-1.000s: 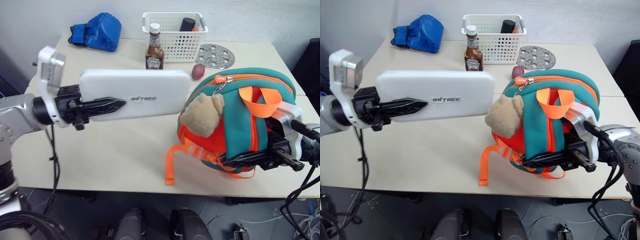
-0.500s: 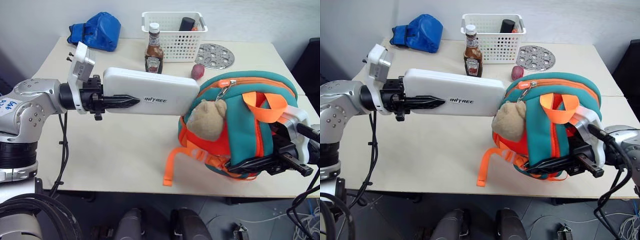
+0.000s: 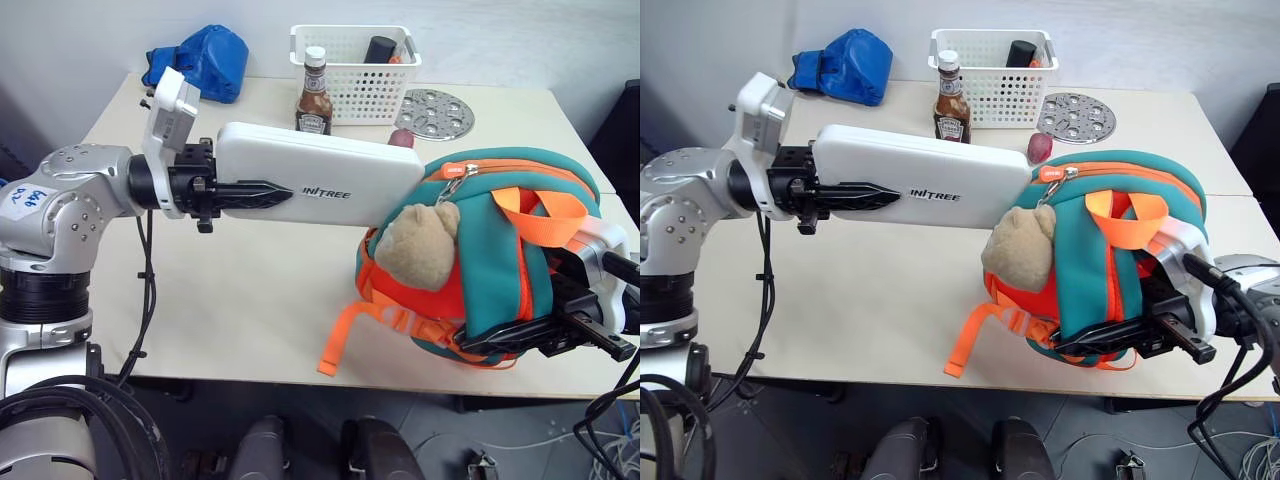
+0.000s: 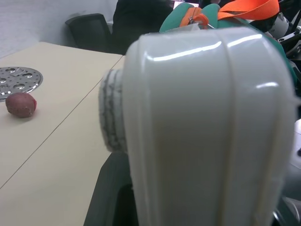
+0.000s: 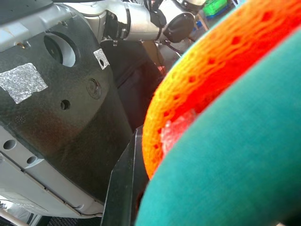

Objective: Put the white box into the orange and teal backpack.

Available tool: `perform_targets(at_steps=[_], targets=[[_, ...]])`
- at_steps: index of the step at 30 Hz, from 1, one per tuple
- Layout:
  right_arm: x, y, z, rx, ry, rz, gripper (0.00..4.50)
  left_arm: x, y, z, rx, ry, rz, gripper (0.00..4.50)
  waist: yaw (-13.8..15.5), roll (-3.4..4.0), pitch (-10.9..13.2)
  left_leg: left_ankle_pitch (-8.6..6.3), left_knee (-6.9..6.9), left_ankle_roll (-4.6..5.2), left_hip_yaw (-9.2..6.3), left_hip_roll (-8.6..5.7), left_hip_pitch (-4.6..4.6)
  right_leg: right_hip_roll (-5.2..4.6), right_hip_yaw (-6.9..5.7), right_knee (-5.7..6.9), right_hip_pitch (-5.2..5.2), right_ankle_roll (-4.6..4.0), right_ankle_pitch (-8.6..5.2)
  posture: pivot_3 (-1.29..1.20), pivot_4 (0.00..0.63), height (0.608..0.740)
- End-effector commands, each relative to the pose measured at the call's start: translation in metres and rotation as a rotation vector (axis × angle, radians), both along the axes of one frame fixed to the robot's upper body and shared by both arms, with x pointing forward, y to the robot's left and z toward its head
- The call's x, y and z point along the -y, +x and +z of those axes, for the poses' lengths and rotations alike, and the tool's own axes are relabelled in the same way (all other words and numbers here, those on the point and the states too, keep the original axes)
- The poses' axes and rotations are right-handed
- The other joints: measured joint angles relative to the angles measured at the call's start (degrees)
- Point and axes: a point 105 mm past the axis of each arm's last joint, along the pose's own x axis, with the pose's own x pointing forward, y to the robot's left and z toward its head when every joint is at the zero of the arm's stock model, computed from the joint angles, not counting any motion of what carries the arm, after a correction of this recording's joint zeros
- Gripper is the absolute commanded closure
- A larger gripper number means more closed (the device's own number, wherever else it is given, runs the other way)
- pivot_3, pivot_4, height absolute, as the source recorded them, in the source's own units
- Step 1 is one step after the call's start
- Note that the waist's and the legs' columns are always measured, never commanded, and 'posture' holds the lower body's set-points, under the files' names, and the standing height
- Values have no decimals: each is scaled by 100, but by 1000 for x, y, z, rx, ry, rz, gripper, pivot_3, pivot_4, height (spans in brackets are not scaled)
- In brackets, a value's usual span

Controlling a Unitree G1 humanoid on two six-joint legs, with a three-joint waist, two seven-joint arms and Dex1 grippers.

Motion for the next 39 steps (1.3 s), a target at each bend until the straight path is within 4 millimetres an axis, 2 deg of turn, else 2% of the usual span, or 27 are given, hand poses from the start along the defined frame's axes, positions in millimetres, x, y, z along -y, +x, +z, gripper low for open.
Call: perform_targets(at_steps=[1,8,13,19,25,29,33,35,39], targets=[[-3,-5,11,35,31,39,4496,19,-4,-9,75,74,-62,3184,18,-1,0,0,4,0,0,0,0,0,0,1,1,0,0,0,150,740],[-4,0,10,48,31,26,4496,17,-3,-26,114,232,-109,3184,-7,0,0,0,7,2,-2,0,0,1,-2,1,4,0,0,0,150,740],[-7,0,7,49,35,30,4496,26,6,-25,148,251,-105,3184,4,0,0,1,8,4,-2,1,2,3,-2,5,4,0,0,0,150,740],[-13,-3,5,55,41,55,4496,64,19,-28,187,178,-73,3184,24,-1,1,-13,31,36,-6,-1,-3,-1,-2,8,12,4,3,0,150,740],[-18,-4,6,69,51,69,4496,124,25,-42,140,83,-45,3184,12,-1,1,-16,63,38,-5,1,-13,-1,0,12,13,15,8,0,150,740],[-20,-5,5,71,55,70,4496,146,26,-51,116,91,-66,3184,2,-1,1,-17,64,39,-5,1,-12,0,-1,14,13,16,9,0,150,740],[-22,-3,3,79,57,55,4496,154,34,-56,95,95,-54,3184,8,-1,1,-15,64,36,-4,2,-10,1,-2,16,12,16,9,0,150,740],[-23,-1,2,83,57,41,4496,148,34,-50,75,75,-68,2499,0,-1,1,-16,65,37,-4,1,-11,0,-1,15,13,16,9,0,150,740],[-22,5,0,88,61,10,4496,131,26,-37,113,66,-90,1416,-16,-1,1,-13,60,30,-4,5,-10,2,-2,15,11,16,9,0,150,740]])
